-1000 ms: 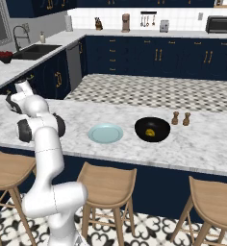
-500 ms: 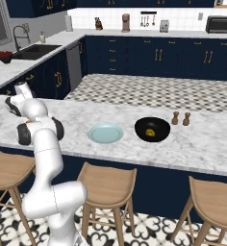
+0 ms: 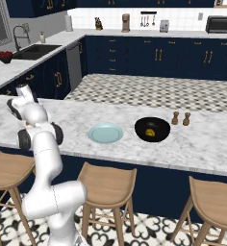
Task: Pick the chicken drumstick and lemon from their plates and place them in the bowl. Then put the bowl in the fridge.
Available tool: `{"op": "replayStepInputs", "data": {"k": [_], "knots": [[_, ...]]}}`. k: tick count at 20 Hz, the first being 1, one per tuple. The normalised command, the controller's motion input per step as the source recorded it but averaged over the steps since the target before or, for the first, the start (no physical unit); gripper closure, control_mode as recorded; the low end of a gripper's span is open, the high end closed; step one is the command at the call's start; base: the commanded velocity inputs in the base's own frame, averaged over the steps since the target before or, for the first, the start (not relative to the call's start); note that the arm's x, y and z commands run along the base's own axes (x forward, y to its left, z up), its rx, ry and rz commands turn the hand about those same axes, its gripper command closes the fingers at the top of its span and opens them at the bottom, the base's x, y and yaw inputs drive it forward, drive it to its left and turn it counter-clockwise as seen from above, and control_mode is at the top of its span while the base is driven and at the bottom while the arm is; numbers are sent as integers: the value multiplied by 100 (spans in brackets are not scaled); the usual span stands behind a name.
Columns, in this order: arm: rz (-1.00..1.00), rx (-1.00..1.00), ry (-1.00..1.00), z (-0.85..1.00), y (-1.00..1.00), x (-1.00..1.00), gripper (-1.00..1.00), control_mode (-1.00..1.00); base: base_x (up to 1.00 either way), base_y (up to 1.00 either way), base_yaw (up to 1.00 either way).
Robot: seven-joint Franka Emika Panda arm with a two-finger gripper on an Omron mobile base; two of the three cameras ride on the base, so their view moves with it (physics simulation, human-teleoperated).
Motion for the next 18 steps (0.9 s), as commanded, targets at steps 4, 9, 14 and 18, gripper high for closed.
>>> {"op": "replayStepInputs", "data": {"k": [4, 9, 14, 18], "knots": [[0, 0, 0, -18, 9, 4, 100, -100, 0, 0, 0], [0, 0, 0, -1, 0, -2, 100, -100, 0, 0, 0], [0, 1, 0, 42, -63, -47, 100, -100, 0, 0, 0], [-5, 2, 0, 33, -96, -72, 100, -100, 0, 0, 0]]}}
